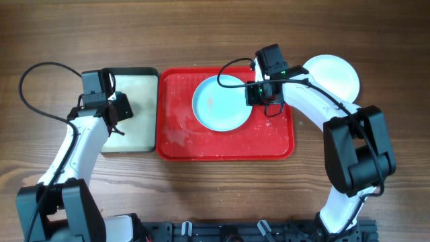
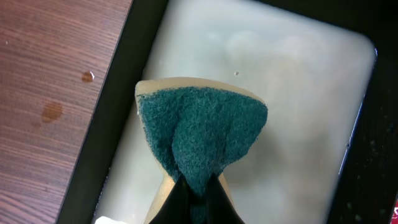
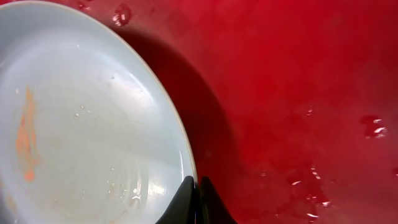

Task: Clean dirty plates on tray and stack at the side
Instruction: 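Carry the sponge with the left gripper over the light-blue plate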

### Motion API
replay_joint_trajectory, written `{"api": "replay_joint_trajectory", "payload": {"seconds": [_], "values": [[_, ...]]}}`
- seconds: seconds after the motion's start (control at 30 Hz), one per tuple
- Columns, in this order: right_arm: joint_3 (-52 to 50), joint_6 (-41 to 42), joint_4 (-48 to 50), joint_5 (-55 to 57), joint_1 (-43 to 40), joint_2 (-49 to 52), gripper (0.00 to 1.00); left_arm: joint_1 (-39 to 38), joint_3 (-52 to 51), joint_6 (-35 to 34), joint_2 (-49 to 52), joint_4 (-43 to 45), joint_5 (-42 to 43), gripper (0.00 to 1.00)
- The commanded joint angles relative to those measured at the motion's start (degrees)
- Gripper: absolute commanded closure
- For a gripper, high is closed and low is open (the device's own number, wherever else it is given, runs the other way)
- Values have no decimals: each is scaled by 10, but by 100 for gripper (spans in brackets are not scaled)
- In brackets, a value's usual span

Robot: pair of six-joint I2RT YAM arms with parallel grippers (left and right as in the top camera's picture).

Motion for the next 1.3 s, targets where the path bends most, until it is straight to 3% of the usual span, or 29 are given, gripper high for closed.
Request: {"api": "replay_joint_trajectory", "payload": {"seconds": [0.0,0.17,0.3,0.6,0.8,1.1,1.27], "values": [[-3,16,0,-30,2,1,96,0,0,32,-25,10,5,96],[-3,28,-8,-30,2,1,96,0,4,32,-67,16,10,96],[-3,26,-8,-30,2,1,96,0,26,32,-78,1,75,96],[-7,28,-10,-30,7,1,95,0,194,36,-76,-173,94,96],[-7,26,-4,-30,37,1,96,-10,197,26,-64,-222,177,96],[-7,26,-11,-17,49,1,96,-159,189,-83,-33,-220,176,96],[-7,27,-19,-17,50,1,96,-243,189,-106,2,-163,175,96]]}}
